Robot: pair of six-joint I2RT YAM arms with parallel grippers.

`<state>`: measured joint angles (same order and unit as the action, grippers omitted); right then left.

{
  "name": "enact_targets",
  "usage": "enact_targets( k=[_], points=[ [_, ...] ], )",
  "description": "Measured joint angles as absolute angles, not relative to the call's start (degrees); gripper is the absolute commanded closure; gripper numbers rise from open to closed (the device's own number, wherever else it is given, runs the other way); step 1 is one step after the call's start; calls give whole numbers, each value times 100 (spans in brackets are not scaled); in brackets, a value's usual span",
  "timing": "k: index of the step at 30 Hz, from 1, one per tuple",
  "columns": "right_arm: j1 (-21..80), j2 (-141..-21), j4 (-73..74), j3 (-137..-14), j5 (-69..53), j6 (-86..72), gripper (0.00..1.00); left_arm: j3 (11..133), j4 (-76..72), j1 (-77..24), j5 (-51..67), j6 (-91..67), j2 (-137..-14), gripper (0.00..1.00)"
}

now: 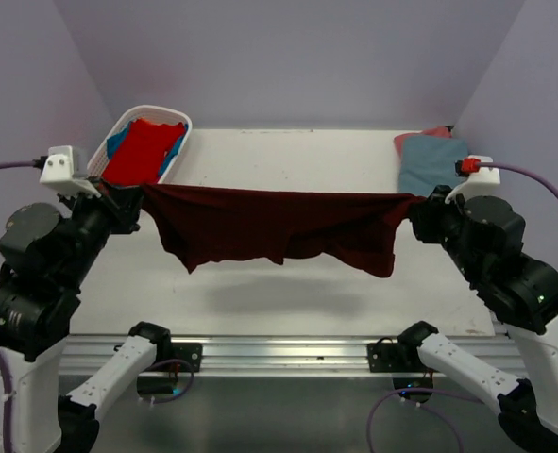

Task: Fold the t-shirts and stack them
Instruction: Flatten out the tshirt

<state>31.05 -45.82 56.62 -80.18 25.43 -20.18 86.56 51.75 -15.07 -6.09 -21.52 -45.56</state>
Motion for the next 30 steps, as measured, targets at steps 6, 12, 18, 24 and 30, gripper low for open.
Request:
enact_targets(
  k=[6, 12, 18, 24, 30],
  points=[
    [3103, -4554, 6023, -8556, 1822, -1949, 100, 8997, 5192, -1658, -292, -2165, -3723, 100],
    [3105, -4762, 6530, -8803, 1752, -1981, 100, 8289, 5175, -1658, -615, -2523, -3291, 100],
    [3098, -5843, 6471, -7828, 2436, -2163, 100, 6292, 4934, -1658, -1013, -3144, -3994, 100],
    [3096, -7911, 5594, -6681, 2484, -2475, 100, 4762, 4191, -1649, -1225, -3699, -5719, 100],
    [3039, -9504, 4681, -6628, 2646, -2633, 100, 4687, 3249, -1518, -1747, -3841, -7166, 100]
  ],
)
